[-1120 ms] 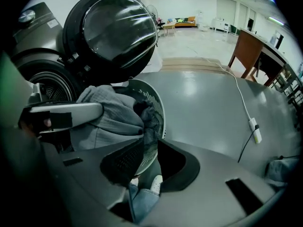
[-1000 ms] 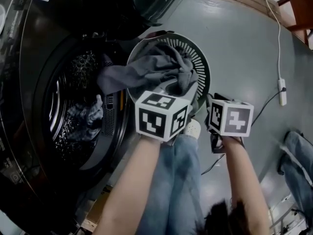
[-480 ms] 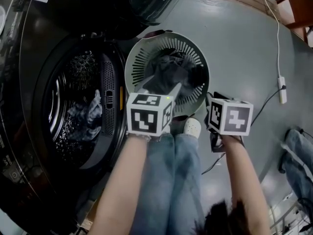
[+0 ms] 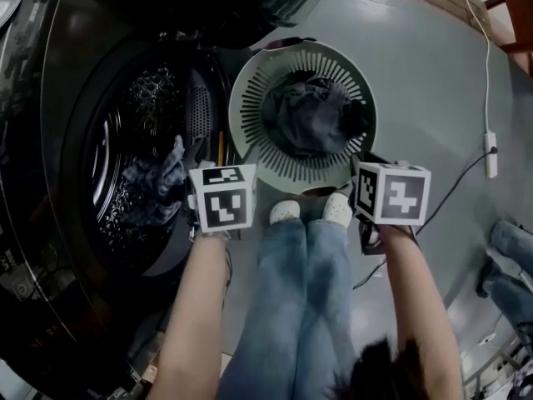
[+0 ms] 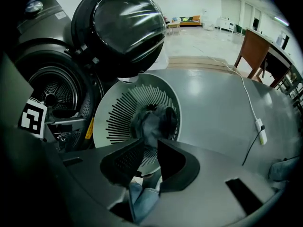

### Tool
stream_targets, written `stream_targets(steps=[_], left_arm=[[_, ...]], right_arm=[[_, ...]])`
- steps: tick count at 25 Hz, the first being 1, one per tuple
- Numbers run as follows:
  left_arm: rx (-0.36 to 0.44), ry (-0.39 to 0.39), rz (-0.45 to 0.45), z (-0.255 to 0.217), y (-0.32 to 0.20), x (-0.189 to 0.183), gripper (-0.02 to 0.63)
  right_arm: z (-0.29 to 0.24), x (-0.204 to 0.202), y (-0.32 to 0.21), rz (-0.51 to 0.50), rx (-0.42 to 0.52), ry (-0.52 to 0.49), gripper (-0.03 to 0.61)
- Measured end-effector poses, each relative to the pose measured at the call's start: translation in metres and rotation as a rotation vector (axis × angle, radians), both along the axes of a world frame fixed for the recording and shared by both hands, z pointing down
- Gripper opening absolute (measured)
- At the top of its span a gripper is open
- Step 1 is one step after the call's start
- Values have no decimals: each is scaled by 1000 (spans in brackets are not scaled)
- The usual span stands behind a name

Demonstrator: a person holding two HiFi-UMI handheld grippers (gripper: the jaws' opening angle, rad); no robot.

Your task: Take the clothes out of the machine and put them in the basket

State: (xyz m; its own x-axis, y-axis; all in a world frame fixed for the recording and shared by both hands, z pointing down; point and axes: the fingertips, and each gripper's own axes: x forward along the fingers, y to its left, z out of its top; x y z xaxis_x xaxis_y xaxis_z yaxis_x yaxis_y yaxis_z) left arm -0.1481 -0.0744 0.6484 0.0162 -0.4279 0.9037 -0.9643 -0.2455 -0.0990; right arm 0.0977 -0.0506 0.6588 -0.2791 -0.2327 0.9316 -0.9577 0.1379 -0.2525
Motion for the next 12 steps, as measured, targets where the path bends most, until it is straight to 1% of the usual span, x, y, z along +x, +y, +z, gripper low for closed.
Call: stream_targets(steps=[2, 6, 9, 12], left_arm=[[-9, -51, -32, 1, 6, -24, 393], [-22, -143, -109, 1, 18, -71, 393], [6, -242, -209, -3, 23, -110, 393], [36, -294, -327, -5, 24, -142, 393]], right_arm=[[1, -9, 3, -19, -4, -4, 89], [3, -25, 7, -60, -8, -6, 89], [4, -36, 9, -87, -9, -6, 89], [6, -46, 10, -110, -13, -9, 89]])
